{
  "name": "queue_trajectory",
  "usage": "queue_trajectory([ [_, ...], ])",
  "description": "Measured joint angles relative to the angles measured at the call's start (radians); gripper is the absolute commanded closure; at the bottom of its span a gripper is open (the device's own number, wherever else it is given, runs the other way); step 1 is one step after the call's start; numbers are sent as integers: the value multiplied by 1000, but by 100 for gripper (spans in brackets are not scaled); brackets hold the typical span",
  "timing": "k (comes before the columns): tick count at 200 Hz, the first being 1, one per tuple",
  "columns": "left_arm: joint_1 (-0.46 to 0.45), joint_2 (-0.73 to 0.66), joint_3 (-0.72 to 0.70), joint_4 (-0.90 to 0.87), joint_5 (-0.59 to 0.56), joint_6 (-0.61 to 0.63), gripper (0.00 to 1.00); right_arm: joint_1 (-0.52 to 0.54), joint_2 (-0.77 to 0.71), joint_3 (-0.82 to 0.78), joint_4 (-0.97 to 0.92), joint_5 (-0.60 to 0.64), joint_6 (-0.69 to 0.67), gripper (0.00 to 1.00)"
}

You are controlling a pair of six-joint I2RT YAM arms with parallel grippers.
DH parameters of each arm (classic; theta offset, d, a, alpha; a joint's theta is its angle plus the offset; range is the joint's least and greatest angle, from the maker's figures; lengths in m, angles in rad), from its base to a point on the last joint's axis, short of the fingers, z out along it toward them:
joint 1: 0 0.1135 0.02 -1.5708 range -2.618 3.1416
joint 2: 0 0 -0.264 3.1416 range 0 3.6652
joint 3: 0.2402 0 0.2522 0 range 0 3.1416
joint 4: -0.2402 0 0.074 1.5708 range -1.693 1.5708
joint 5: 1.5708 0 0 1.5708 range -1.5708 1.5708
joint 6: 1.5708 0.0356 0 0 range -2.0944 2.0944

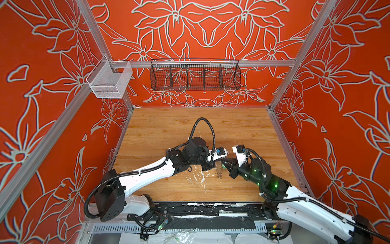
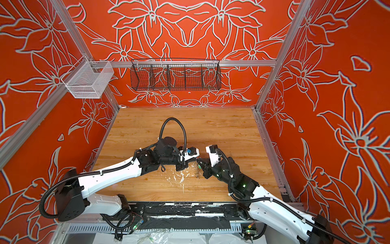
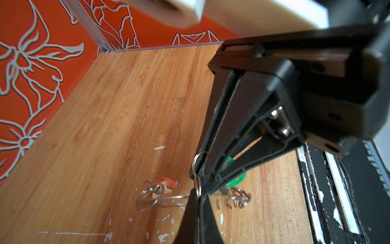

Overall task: Attach keys to a key ring
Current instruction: Insert the key into the keyring.

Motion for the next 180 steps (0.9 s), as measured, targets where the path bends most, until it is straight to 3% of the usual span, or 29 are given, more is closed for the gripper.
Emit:
queue_trajectory([
  [91, 1, -232, -302, 288, -4, 32, 100, 27, 95, -8, 135, -102, 50, 100],
  [157, 2, -245, -327, 343, 0, 34, 100, 28, 92, -8, 154, -111, 64, 100],
  [180, 2, -240, -310, 333, 6, 35, 85, 27, 79, -8, 153, -106, 63, 100],
])
